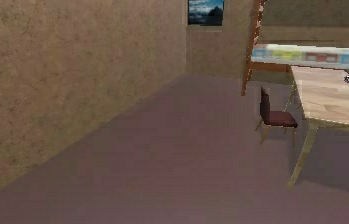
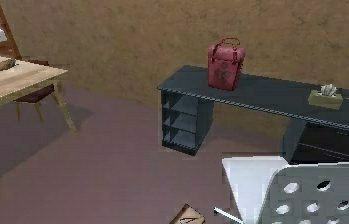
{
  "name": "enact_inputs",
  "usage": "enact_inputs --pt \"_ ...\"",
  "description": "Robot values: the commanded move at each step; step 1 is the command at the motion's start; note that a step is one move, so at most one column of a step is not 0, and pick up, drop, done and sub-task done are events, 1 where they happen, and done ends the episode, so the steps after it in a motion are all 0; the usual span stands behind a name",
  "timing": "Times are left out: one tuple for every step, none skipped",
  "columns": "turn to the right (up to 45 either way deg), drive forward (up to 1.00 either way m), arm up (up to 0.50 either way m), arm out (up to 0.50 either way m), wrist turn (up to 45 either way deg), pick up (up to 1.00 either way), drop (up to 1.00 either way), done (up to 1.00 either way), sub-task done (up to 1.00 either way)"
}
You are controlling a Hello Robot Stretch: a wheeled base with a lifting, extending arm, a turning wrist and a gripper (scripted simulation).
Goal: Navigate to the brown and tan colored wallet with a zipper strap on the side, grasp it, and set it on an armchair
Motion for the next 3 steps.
enact_inputs --pt "0.0 0.00 0.10 0.00 0.0 0.00 0.00 0.00 0.00" --pt "0.0 0.00 0.50 0.00 0.0 0.00 0.00 0.00 0.00" --pt "0.0 0.00 0.48 0.00 0.0 0.00 0.00 0.00 0.00"
